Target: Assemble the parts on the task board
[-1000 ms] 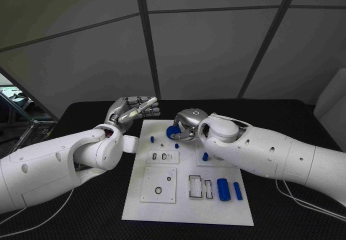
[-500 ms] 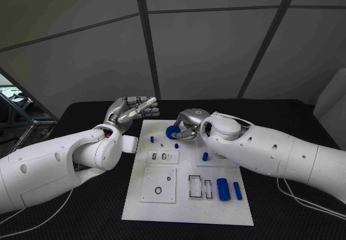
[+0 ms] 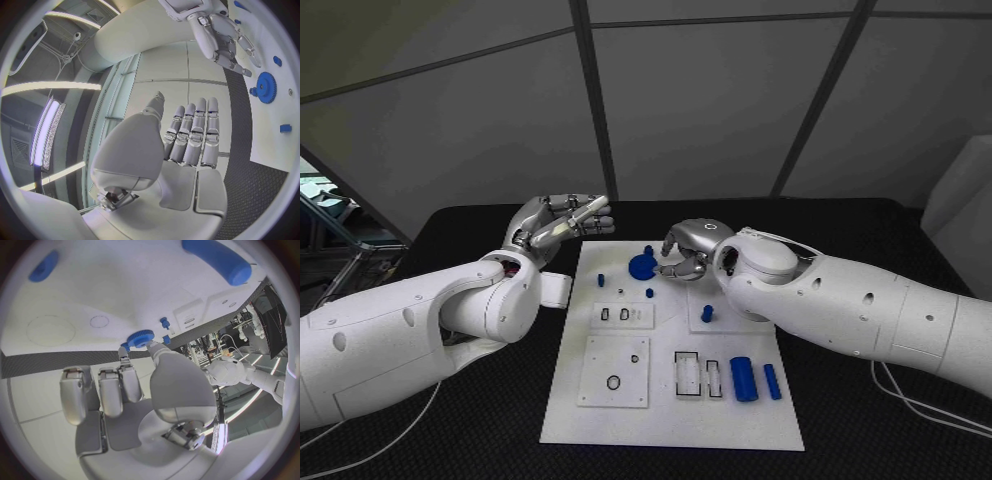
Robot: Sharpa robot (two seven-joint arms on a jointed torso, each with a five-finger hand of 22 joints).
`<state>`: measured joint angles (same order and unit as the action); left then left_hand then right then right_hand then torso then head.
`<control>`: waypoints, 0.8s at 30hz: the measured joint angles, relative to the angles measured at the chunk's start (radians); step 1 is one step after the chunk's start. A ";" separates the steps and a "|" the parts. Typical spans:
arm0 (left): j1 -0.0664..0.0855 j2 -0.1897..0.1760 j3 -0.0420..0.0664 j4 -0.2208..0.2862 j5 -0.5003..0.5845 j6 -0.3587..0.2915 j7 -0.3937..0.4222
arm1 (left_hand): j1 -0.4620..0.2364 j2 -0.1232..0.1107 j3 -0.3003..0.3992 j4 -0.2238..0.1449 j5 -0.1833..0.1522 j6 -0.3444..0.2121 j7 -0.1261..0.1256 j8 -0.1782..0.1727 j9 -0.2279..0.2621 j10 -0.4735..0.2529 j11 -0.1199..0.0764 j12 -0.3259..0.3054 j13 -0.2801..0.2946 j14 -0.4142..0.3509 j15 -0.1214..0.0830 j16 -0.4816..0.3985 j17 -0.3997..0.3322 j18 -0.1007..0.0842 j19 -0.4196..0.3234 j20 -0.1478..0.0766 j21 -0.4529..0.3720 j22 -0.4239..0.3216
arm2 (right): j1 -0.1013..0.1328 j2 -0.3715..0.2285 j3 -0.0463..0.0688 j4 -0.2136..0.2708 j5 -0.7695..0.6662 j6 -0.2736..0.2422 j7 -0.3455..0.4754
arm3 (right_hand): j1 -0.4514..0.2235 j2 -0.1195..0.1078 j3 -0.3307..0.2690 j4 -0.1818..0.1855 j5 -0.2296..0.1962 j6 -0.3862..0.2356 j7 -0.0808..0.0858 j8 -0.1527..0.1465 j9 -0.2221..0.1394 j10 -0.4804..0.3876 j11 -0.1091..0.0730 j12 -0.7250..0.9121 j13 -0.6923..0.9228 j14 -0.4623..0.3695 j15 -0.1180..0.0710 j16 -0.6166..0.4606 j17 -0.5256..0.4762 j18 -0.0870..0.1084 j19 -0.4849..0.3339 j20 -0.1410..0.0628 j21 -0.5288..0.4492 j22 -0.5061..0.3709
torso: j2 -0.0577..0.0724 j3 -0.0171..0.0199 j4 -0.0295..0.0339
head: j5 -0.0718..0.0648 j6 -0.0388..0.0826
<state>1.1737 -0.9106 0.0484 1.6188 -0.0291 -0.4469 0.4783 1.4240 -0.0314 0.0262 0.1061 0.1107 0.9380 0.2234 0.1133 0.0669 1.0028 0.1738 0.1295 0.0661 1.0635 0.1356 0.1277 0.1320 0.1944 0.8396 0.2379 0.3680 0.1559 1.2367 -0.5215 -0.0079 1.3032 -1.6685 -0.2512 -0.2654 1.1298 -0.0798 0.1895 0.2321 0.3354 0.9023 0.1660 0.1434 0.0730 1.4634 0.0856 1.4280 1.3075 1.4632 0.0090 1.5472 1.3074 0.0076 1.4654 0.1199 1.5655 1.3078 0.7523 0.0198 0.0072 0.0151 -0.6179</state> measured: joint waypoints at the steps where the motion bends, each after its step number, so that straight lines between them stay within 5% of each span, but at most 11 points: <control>1: 0.000 -0.001 0.000 0.000 0.000 0.000 0.000 | 0.000 0.000 0.000 0.000 0.000 0.000 0.000 0.000 0.000 0.000 0.000 0.000 0.000 0.000 0.000 0.000 0.000 0.000 0.000 0.000 0.000 0.000 | 0.000 -0.018 0.000 0.015 0.006 -0.021 0.005 | 0.012 -0.003 0.006 -0.006 0.006 0.004 0.000 0.000 0.001 0.000 0.000 0.000 0.000 0.000 0.000 0.000 0.000 0.000 0.000 0.000 0.000 0.000 | 0.000 -0.0001 0.0000 | 0.000 0.001; 7: 0.000 -0.008 0.000 0.001 0.000 0.000 0.000 | 0.000 0.000 -0.003 -0.003 0.000 0.000 0.000 0.000 0.000 0.000 0.000 0.000 0.000 0.000 0.000 0.000 0.000 0.000 0.000 0.000 0.000 0.000 | 0.002 -0.154 0.002 0.111 0.092 -0.129 0.060 | 0.057 -0.019 0.011 -0.040 -0.021 0.017 -0.001 0.000 0.000 0.000 0.000 -0.008 0.000 0.000 0.000 0.000 0.000 0.000 0.000 0.000 0.000 0.000 | -0.002 -0.0003 -0.0010 | -0.003 0.007; 11: 0.000 -0.009 0.000 -0.001 0.000 0.000 0.000 | 0.000 0.000 -0.003 -0.003 0.000 0.000 0.000 0.000 0.000 0.000 0.000 0.000 0.000 0.000 0.000 0.000 0.000 0.000 0.000 0.000 0.000 0.000 | 0.003 -0.238 0.003 0.140 0.176 -0.145 0.112 | 0.098 -0.025 0.010 -0.069 -0.034 0.026 -0.006 0.000 0.000 -0.011 -0.011 -0.035 0.000 0.000 0.000 -0.017 0.000 0.000 0.000 0.000 -0.004 0.000 | -0.003 0.0002 -0.0051 | -0.014 0.012; 16: 0.000 -0.008 0.000 -0.009 0.000 0.001 -0.001 | -0.004 0.004 0.000 -0.006 0.000 0.000 0.000 0.000 0.000 0.000 0.000 0.000 0.000 0.000 0.000 0.000 0.001 0.000 0.000 0.000 0.000 0.000 | 0.006 -0.332 0.004 0.137 0.318 -0.140 0.202 | 0.157 -0.032 0.008 -0.112 -0.048 0.038 -0.012 0.000 0.000 -0.034 -0.017 -0.066 0.000 0.004 -0.004 -0.031 0.000 0.000 0.000 0.000 -0.021 0.000 | -0.005 0.0019 -0.0097 | -0.020 0.014; 24: 0.000 -0.001 0.000 -0.020 0.000 0.009 -0.001 | -0.004 0.004 -0.001 -0.010 0.000 0.007 0.000 0.000 0.000 0.001 0.000 0.000 0.000 0.004 -0.004 -0.004 0.003 0.000 0.000 0.000 0.000 -0.001 | 0.007 -0.384 0.004 0.074 0.445 -0.117 0.311 | 0.205 -0.044 0.000 -0.147 -0.052 0.037 -0.011 -0.016 -0.004 -0.079 -0.014 -0.132 0.000 0.004 -0.004 -0.051 0.000 0.000 0.000 0.000 -0.049 0.000 | -0.007 0.0058 -0.0122 | -0.030 0.014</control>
<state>1.1737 -0.9113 0.0482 1.5988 -0.0292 -0.4382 0.4774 1.4199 -0.0272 0.0253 0.0959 0.1107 0.9454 0.2231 0.1134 0.0669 1.0039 0.1740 0.1295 0.0662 1.0670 0.1320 0.1239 0.1351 0.1944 0.8396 0.2379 0.3680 0.1549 1.2433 -0.9054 -0.0042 1.3767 -1.2232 -0.3679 0.0460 1.3344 -0.1235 0.1895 0.0851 0.2834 0.9396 0.1549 0.1269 0.0692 1.3842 0.0714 1.2956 1.3075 1.4671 0.0052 1.4957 1.3074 0.0074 1.4655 0.1199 1.5169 1.3077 0.7452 0.0256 -0.0050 -0.0146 -0.6043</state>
